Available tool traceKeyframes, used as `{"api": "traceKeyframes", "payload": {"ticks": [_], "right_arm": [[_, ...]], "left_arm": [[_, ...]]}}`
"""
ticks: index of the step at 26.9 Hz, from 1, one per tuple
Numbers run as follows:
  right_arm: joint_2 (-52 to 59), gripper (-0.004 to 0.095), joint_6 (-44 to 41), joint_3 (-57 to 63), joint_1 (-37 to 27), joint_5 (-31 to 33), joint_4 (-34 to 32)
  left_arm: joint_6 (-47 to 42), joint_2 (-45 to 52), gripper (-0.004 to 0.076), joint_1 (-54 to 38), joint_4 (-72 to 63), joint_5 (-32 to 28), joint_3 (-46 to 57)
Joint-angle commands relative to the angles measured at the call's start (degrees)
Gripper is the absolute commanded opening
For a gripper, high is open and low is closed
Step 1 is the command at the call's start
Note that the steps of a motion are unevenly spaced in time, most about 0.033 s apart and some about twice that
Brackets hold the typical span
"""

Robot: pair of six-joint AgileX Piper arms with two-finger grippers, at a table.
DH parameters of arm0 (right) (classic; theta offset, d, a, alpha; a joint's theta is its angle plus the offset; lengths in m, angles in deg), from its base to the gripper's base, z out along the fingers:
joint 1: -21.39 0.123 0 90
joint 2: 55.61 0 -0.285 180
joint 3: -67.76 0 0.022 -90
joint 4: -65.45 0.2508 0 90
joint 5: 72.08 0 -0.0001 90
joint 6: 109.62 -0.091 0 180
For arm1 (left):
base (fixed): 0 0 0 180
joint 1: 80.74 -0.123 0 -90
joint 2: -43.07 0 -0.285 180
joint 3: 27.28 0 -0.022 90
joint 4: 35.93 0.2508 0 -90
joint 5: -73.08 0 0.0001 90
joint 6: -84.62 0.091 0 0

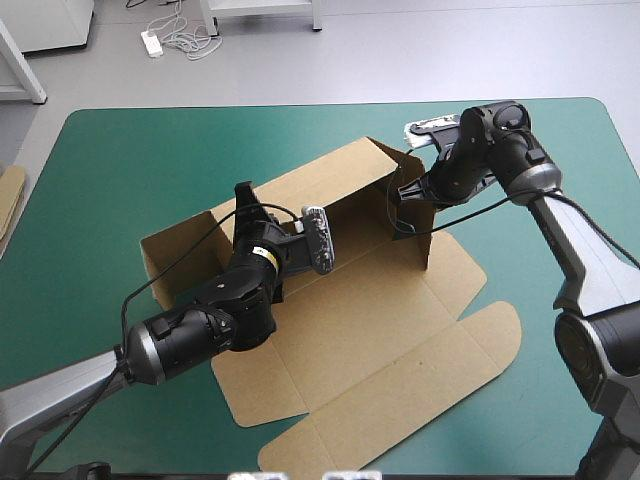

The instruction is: Fold the box

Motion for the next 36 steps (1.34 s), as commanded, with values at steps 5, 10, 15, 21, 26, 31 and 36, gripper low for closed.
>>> {"api": "traceKeyframes", "payload": {"ticks": [5,10,15,21,26,31,36], "right_arm": [[3.8,-0.0013,4.9,-1.0,-0.1,-0.7,4.0],[3.8,-0.0008,9.3,-0.9,-0.1,-2.4,4.1],[3.8,0.0199,12.1,-0.9,-0.1,-2.9,4.1],[3.8,0.065,19.5,-0.9,-0.1,-3.8,3.8],[3.8,0.0762,25.7,-0.9,-0.1,-7.0,5.0],[3.8,0.0762,29.9,-0.9,-0.1,-7.2,9.3],[3.8,0.0762,34.6,-0.9,-0.1,-9.6,16.0]], "left_arm": [[-0.9,1.5,-0.0009,0.3,-0.2,-1.5,-1.2],[-0.9,1.5,-0.0009,0.3,-0.2,-1.5,-1.2],[-0.9,1.5,-0.0009,0.3,-0.2,-1.5,-1.2],[-0.9,1.5,-0.0009,0.3,0.2,-1.5,-1.2],[-0.9,1.5,-0.0009,0.3,1.2,-1.4,-1.2],[-0.9,1.5,-0.0009,0.3,1.8,-1.4,-1.2],[-0.9,1.5,-0.0009,0.3,1.8,-1.5,-1.2]]}}
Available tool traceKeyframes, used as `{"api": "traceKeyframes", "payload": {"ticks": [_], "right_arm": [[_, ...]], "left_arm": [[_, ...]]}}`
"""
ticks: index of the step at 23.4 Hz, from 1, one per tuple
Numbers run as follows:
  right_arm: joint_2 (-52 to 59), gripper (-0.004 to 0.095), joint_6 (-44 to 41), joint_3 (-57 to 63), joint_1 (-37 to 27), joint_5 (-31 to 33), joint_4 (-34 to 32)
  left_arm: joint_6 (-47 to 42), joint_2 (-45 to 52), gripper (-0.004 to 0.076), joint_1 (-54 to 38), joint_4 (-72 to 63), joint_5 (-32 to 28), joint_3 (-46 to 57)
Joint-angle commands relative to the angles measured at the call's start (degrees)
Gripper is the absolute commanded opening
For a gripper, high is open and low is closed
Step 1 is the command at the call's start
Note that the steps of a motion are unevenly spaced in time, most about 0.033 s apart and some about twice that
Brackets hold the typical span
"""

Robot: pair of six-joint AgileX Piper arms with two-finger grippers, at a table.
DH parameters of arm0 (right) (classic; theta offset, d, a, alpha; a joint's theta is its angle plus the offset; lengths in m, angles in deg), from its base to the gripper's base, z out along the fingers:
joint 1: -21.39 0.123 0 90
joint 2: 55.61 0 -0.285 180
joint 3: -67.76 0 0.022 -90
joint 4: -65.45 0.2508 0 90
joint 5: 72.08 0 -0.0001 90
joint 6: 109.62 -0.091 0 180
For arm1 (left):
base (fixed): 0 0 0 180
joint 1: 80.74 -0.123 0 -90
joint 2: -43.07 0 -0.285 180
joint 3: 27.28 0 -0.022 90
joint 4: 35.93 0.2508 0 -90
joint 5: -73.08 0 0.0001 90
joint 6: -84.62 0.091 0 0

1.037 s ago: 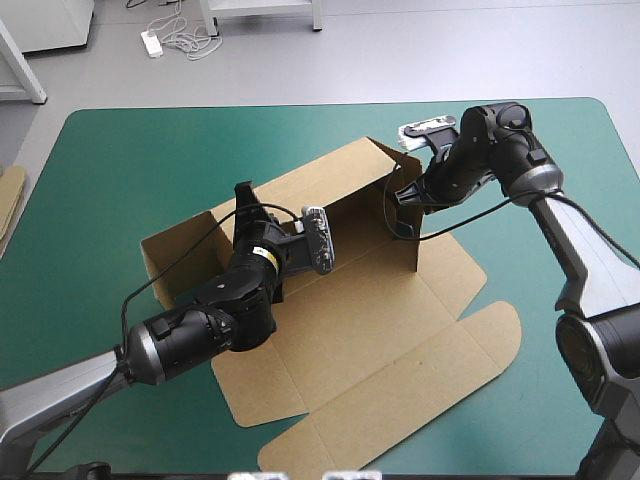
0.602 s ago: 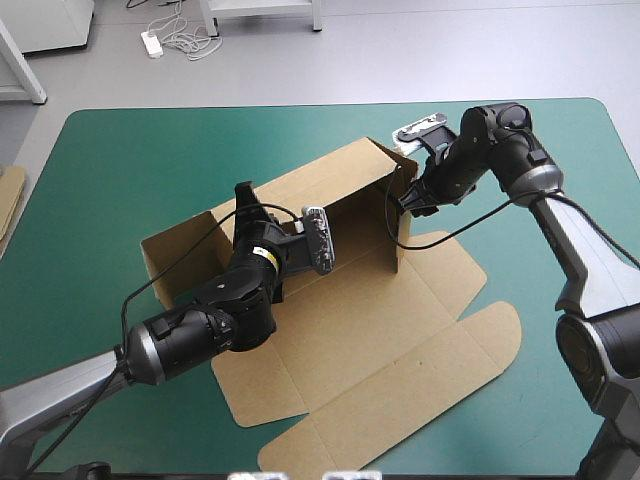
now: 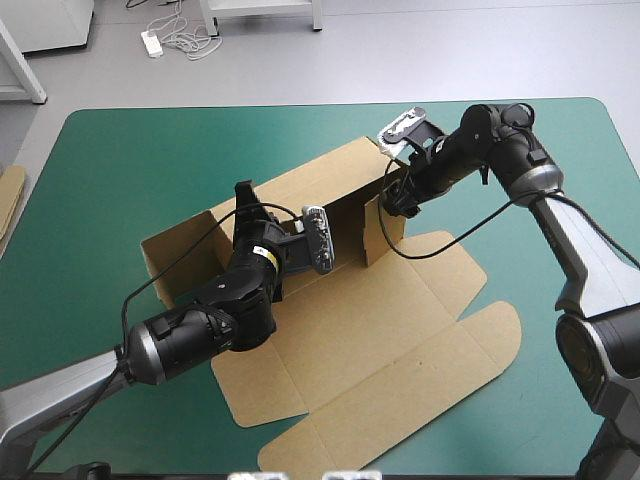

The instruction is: Fold the box

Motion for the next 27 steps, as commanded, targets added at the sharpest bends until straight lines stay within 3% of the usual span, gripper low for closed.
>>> {"api": "traceKeyframes", "payload": {"ticks": [1,6,11,19,23,27], "right_arm": [[3.4,0.0762,2.0,-1.5,-0.1,-2.5,4.2],[2.4,0.0758,2.2,-1.1,-0.1,-3.8,5.1],[2.4,0.0696,5.8,3.0,-0.1,-7.8,10.2],[2.3,0.0483,6.5,4.6,-0.1,-10.7,11.9],[2.3,0.0285,6.7,4.6,-0.1,-12.4,14.3],[2.3,0.0198,6.7,4.6,-0.1,-12.3,14.3]], "left_arm": [[-0.9,1.5,-0.0009,0.3,0.8,-1.5,-1.2],[-0.9,1.5,-0.0009,0.3,0.8,-1.5,-1.2],[-0.9,1.5,-0.0009,0.3,0.8,-1.5,-1.2],[-0.9,1.5,-0.0009,0.3,0.8,-1.4,-1.2],[-0.9,1.5,-0.0009,0.3,0.8,-1.4,-1.2],[-0.9,1.5,-0.0009,0.3,0.9,-1.5,-1.2]]}}
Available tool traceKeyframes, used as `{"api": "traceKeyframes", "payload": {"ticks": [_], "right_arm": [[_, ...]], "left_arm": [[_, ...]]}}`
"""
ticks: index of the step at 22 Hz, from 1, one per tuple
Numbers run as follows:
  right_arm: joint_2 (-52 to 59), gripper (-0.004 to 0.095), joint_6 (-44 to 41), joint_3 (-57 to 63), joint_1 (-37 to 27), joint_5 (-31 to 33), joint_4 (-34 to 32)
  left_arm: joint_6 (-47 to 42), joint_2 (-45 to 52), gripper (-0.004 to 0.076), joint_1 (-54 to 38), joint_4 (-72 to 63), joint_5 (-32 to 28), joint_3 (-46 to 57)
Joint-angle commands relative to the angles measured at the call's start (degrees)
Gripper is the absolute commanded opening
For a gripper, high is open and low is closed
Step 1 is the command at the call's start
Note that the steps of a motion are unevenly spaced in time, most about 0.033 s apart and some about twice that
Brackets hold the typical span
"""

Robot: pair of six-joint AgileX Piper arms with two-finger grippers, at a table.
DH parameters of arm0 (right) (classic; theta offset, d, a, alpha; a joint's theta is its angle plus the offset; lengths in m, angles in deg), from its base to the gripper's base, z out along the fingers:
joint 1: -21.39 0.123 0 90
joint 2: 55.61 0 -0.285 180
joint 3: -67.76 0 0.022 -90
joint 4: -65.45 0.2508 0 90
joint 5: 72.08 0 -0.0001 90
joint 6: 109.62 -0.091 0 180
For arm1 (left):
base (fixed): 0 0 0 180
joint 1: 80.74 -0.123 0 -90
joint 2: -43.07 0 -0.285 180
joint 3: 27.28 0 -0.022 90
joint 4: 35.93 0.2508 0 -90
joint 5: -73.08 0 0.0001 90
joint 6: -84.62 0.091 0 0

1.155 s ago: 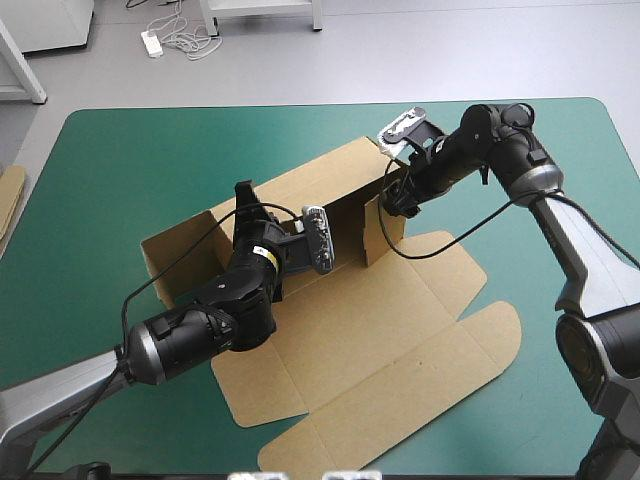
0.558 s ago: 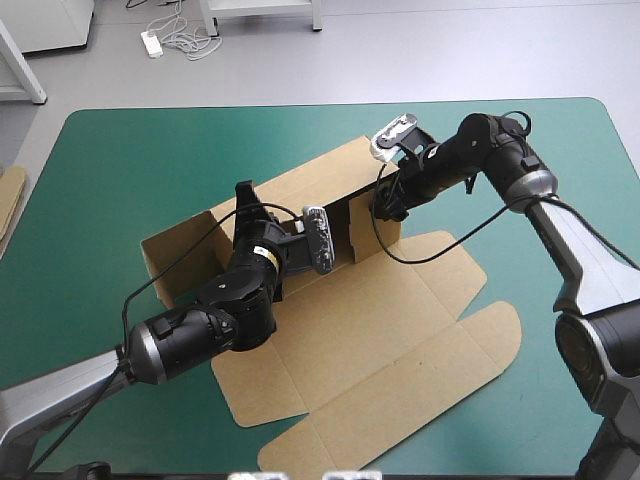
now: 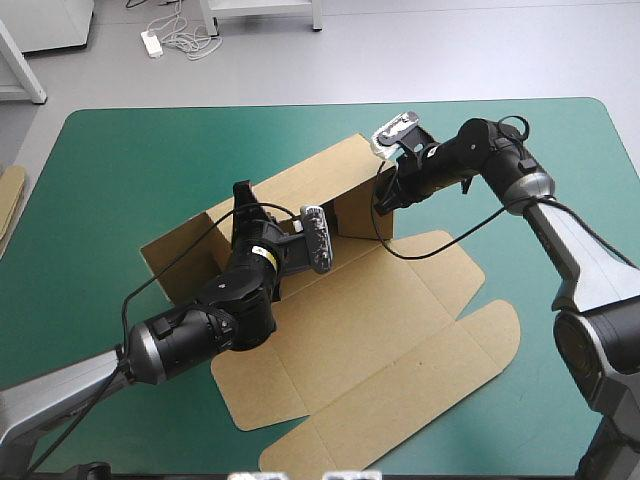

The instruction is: Fold the box

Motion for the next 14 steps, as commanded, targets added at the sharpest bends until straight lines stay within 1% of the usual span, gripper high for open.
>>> {"api": "traceKeyframes", "payload": {"ticks": [1,2,4,5,7,11,13,14], "right_arm": [[3.0,0.0176,0.7,-1.4,-0.1,-1.6,3.9],[3.0,0.0154,0.7,-1.4,-0.1,-1.5,3.9],[3.0,0.0029,-0.5,-1.4,-0.1,-1.3,4.5],[3.0,-0.0008,-1.3,-1.4,-0.1,-1.3,4.7],[3.0,-0.0019,-2.7,-1.4,-0.1,-1.3,4.7],[3.0,-0.0019,-2.8,-1.4,-0.1,-1.3,4.5],[3.0,-0.0019,-3.6,-1.4,-0.1,-1.7,4.5],[3.0,-0.0019,-4.0,-1.4,-0.1,-2.0,4.5]], "left_arm": [[-0.9,1.5,-0.0009,0.3,0.6,-2.2,-1.3],[-0.9,1.5,-0.0009,0.3,0.6,-2.2,-1.3],[-0.9,1.5,-0.0009,0.3,0.6,-2.2,-1.3],[-0.9,1.5,-0.0009,0.3,0.6,-2.2,-1.3],[-0.9,1.5,-0.0009,0.3,0.7,-2.2,-1.3],[-0.9,1.5,-0.0006,0.3,0.7,-2.2,-1.3],[-0.9,1.5,0.0013,0.3,0.7,-2.2,-1.3],[-1.0,1.5,0.0041,0.3,0.7,-2.2,-1.3]]}}
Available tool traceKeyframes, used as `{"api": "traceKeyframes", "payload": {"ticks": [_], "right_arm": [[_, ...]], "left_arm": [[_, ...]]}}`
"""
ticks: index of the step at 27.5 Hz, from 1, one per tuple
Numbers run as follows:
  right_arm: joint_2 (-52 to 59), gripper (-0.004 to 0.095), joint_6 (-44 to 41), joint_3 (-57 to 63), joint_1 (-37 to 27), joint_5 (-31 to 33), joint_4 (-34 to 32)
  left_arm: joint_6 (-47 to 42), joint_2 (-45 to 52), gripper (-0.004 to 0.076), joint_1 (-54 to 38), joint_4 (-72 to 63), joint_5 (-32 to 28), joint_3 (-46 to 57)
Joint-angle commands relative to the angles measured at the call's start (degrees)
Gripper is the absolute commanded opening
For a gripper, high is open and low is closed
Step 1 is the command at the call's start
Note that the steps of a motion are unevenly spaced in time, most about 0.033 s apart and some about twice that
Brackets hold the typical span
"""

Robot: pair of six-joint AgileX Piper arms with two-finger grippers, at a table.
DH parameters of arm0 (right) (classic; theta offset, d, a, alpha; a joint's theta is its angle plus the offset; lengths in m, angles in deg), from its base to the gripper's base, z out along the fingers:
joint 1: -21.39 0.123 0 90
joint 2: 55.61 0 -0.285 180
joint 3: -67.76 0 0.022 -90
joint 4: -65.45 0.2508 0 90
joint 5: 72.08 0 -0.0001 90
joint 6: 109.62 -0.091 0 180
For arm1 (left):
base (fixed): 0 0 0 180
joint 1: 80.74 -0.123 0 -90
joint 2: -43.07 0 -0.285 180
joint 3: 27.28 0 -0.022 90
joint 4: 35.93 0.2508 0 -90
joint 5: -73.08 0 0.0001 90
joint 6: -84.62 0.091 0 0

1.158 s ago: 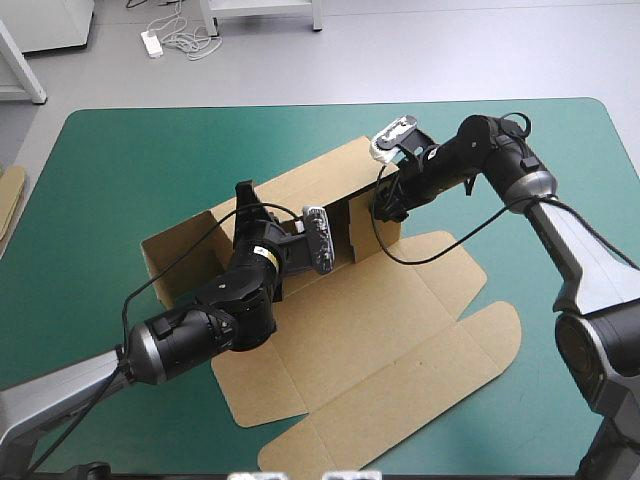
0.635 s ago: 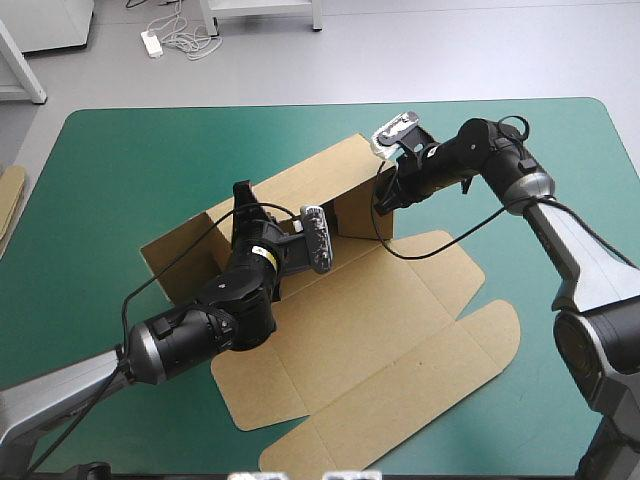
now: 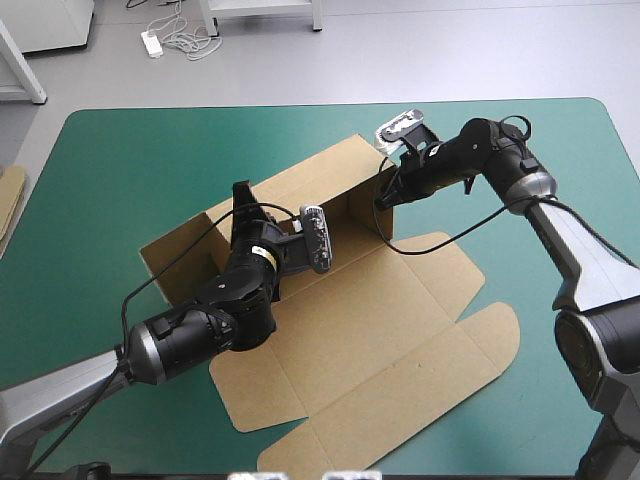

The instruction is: Fold the box

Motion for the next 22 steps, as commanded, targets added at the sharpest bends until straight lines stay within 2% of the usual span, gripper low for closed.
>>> {"api": "traceKeyframes", "payload": {"ticks": [1,5,6,7,13,20,22], "right_arm": [[3.0,-0.0019,-1.1,-1.5,0.3,-1.6,4.7],[3.0,-0.0019,-1.2,-1.5,0.3,-2.0,4.6],[3.0,-0.0019,-2.8,-1.5,0.3,-2.6,3.6],[3.0,-0.0019,-3.8,-1.5,0.3,-2.9,2.7],[3.0,-0.0019,-9.6,-1.5,0.3,-4.1,-0.2],[3.0,-0.0019,-11.9,-1.5,0.3,-4.6,-0.2],[3.0,-0.0019,-12.2,-1.5,0.3,-4.1,-0.2]], "left_arm": [[-1.1,1.5,0.0082,0.3,0.6,-2.6,-1.4],[-2.1,1.8,0.0305,0.4,0.6,-2.3,-1.4],[-2.1,1.8,0.0393,1.0,0.6,-0.9,-1.4],[-2.1,1.8,0.0412,1.7,0.8,0.1,-1.4],[-3.4,1.8,0.0405,7.4,0.9,8.1,-3.5],[-4.7,1.8,0.0405,10.5,0.4,20.2,-14.2],[-4.8,2.2,0.0405,9.5,-1.9,20.0,-18.0]]}}
